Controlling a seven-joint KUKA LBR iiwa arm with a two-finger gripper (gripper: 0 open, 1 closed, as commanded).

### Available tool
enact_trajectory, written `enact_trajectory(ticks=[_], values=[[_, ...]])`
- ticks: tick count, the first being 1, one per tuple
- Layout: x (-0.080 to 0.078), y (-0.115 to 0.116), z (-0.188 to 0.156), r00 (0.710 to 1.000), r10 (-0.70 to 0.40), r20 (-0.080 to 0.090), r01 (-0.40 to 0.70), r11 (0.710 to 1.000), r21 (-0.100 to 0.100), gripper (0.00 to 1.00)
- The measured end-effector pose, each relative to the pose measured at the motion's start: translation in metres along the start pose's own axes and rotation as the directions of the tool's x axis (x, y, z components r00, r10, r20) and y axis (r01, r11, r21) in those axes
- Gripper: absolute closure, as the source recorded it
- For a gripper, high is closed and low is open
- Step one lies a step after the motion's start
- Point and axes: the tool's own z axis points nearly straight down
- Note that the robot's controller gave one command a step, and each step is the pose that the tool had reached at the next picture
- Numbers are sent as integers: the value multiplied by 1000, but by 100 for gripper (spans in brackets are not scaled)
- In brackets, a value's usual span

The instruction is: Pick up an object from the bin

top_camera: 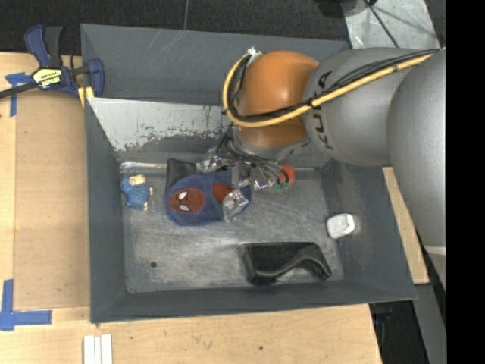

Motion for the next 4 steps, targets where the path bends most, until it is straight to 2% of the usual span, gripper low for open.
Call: enact_trajectory(ticks=[1,2,3,4], values=[[6,16,39,983,182,4,-182,983,4,0],[4,15,37,983,181,1,-181,983,3,0],[3,14,36,983,181,5,-181,983,3,100],[1,14,25,984,179,-1,-179,984,2,100]])
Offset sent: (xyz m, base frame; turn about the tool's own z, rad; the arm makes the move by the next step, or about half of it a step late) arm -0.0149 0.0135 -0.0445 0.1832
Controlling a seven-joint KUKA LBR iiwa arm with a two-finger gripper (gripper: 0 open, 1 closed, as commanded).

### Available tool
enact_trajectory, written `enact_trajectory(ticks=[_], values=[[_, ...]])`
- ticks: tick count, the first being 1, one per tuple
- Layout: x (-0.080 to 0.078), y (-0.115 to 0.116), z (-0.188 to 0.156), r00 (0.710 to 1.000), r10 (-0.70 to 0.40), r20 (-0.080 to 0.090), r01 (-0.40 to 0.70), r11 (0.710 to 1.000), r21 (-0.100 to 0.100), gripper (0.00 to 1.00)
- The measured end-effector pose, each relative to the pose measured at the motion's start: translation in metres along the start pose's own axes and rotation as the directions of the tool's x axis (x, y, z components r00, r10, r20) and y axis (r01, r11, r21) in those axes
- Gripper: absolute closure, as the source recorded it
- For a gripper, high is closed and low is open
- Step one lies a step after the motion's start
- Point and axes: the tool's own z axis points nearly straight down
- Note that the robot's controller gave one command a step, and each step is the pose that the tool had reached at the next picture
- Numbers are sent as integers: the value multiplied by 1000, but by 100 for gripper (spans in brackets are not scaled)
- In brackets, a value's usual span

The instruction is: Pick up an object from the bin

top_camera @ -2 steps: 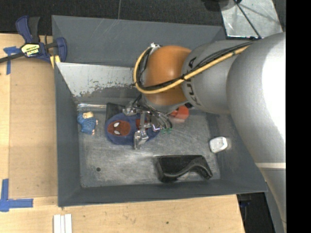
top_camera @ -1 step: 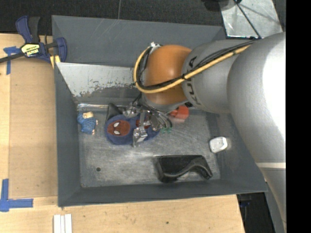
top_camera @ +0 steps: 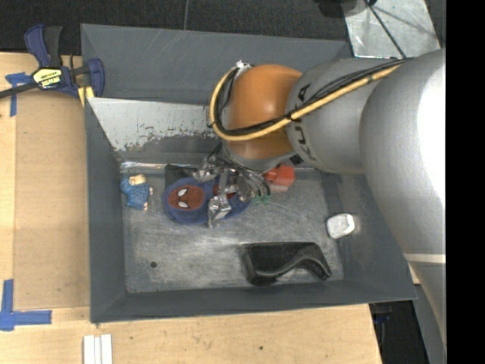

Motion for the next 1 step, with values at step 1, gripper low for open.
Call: enact_trajectory(ticks=[1], values=[[-2,0,-23,1000,-2,1,2,1000,0,100]])
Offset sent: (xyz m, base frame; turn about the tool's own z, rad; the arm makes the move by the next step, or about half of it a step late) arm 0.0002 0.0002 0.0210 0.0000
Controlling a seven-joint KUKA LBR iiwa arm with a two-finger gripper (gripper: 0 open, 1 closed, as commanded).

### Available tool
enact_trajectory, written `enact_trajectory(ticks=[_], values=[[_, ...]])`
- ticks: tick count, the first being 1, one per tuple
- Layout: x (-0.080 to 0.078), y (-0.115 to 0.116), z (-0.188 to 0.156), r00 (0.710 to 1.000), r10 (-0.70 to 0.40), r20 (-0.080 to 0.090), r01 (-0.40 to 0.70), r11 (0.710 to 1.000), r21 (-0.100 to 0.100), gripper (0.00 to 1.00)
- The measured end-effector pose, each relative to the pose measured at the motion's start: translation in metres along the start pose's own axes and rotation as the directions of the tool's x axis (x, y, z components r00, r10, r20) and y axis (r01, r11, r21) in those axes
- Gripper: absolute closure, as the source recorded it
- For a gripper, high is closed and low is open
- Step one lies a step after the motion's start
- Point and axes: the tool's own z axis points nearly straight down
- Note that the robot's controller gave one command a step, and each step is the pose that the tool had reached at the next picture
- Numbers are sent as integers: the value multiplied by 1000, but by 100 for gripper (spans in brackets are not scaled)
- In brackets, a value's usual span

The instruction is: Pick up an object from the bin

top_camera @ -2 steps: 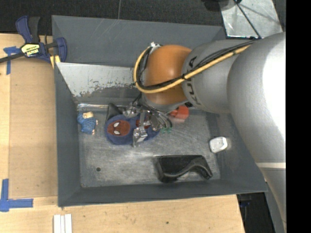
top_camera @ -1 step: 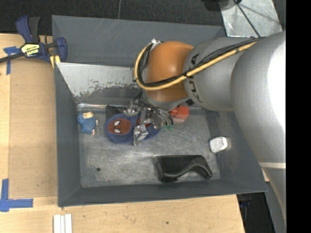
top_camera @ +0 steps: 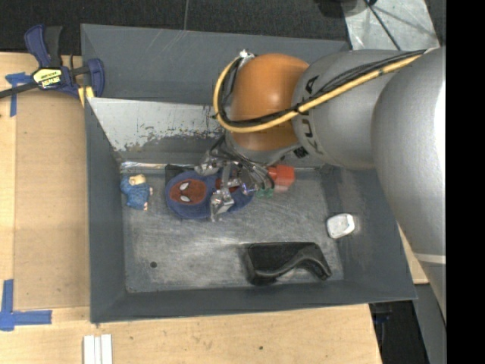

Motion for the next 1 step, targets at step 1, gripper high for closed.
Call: enact_trajectory(ticks=[1], values=[[-3,0,-60,1000,-2,3,2,1000,0,100]])
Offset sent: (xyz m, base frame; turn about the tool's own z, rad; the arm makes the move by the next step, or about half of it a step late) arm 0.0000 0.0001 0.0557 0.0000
